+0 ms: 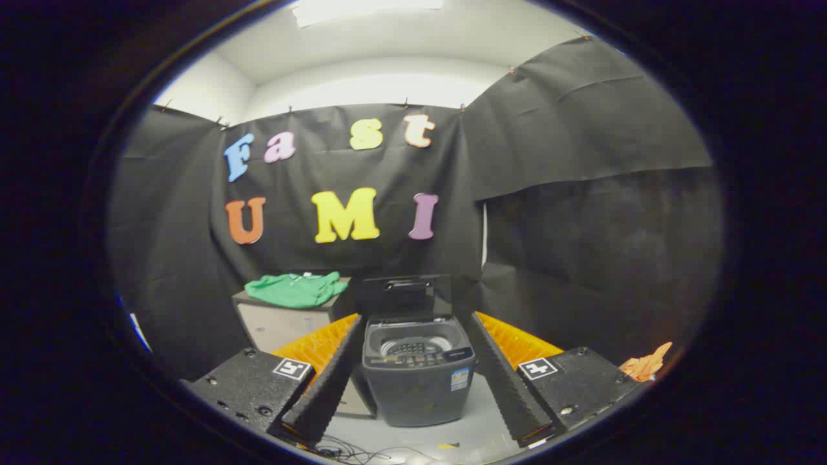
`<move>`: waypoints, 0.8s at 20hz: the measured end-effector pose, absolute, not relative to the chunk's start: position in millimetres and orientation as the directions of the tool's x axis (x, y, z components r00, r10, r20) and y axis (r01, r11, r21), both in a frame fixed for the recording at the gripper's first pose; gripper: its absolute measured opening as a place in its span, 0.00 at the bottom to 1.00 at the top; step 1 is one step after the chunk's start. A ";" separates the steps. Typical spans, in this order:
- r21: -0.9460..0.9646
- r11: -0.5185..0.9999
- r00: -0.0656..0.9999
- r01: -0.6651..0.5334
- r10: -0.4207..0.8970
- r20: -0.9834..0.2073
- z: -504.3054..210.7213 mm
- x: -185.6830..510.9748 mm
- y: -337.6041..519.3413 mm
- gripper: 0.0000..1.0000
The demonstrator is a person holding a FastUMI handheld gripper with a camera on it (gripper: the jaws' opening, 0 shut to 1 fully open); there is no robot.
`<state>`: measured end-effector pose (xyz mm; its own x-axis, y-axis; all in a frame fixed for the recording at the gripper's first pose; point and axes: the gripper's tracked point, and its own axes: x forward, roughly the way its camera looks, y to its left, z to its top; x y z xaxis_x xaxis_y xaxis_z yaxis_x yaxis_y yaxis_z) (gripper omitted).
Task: Put the clothes into the washing machine and then close the washing machine lid.
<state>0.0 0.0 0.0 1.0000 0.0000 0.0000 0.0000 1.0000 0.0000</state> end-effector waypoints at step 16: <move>-0.080 0.996 0.998 -0.050 0.047 -0.036 -21.1 4.8 30.0 1.00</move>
<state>4.8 30.0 -21.1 0.9982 0.0474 -0.0359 -0.0502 0.9955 -0.0801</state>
